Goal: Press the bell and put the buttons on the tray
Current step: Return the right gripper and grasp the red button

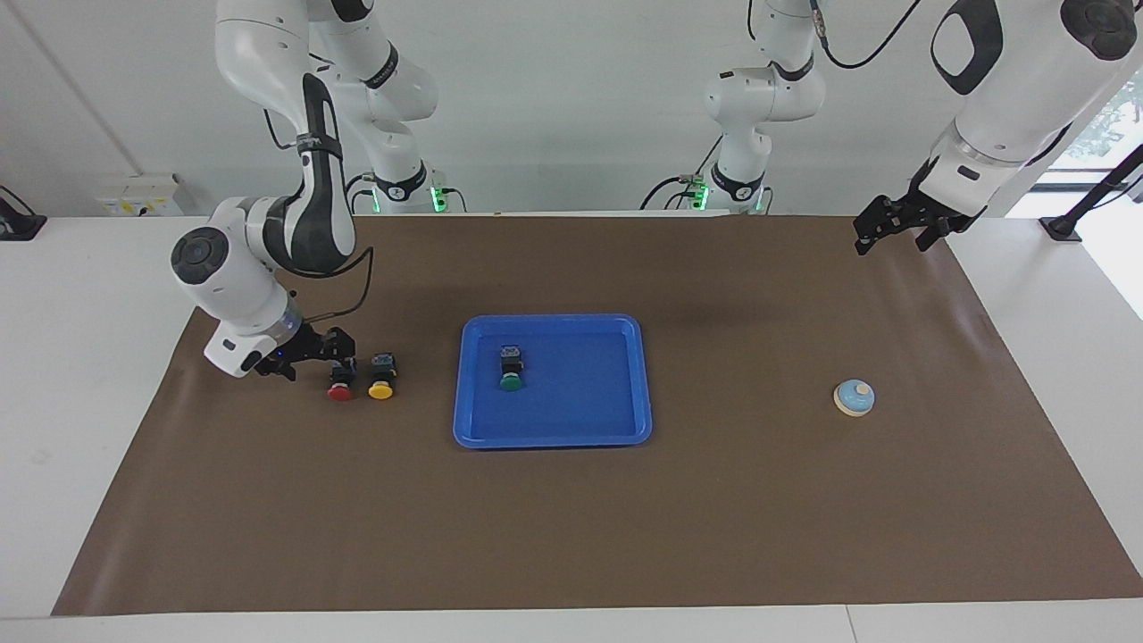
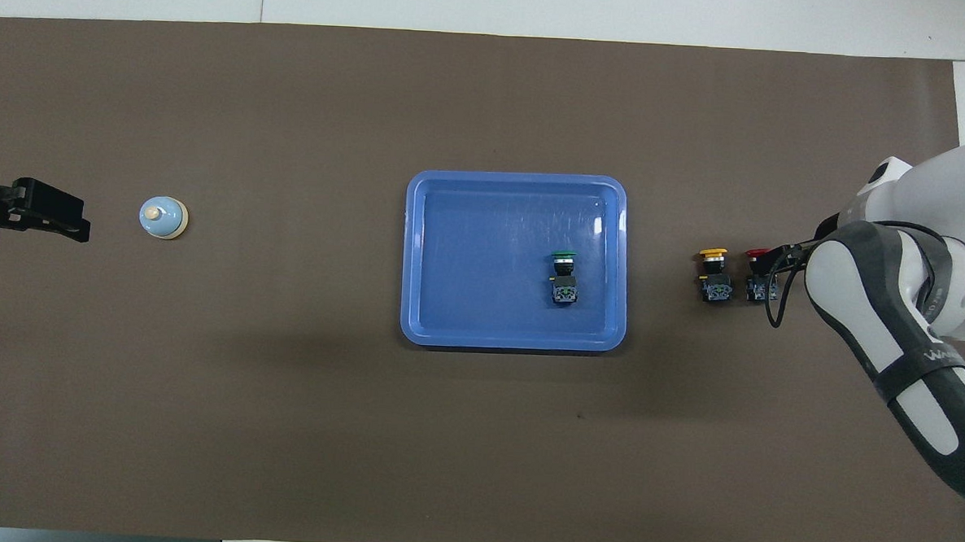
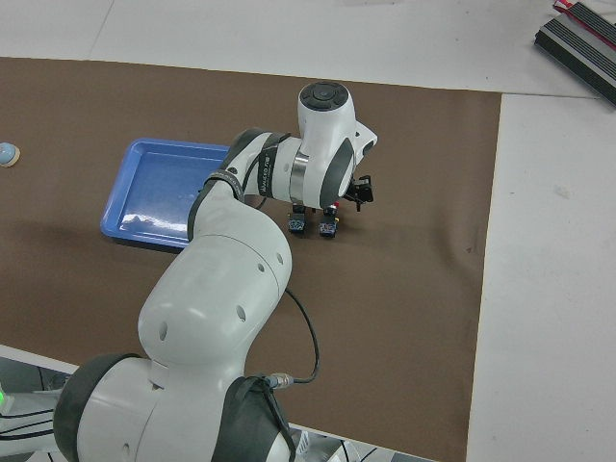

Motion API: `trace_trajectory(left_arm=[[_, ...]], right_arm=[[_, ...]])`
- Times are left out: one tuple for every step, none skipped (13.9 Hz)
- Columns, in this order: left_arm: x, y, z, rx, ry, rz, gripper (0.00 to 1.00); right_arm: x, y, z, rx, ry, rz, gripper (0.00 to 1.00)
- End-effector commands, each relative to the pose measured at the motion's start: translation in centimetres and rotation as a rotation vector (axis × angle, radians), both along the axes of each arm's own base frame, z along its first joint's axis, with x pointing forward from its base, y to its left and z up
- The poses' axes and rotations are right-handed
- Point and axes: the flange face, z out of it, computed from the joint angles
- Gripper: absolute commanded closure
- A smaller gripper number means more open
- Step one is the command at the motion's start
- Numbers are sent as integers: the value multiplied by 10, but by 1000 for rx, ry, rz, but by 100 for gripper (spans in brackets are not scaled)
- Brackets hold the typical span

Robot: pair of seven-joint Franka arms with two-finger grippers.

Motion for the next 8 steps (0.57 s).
trace_trajectory(left_arm=[[-4,2,3,0,6,4,0],[-4,2,3,0,6,4,0],[-4,2,3,0,6,4,0],[-4,2,3,0,6,4,0],[-4,2,3,0,6,4,0],[-4,2,3,0,6,4,0],[-4,2,3,0,6,4,0],[-4,2,3,0,6,4,0]], right_arm=[[-13,2,-1,-12,0,-21,0],[-16,3,-5,-13,-1,-26,0],[-19,5,-9,-14,-11,-24,0],[-22,5,-12,-15,-21,-24,0],[-24,5,-15,-16,-33,-23,0],[-26,5,-19,-17,-43,-25,0],[-25,6,-19,-18,-53,-26,0],[-25,8,-20,-19,-58,-23,0]])
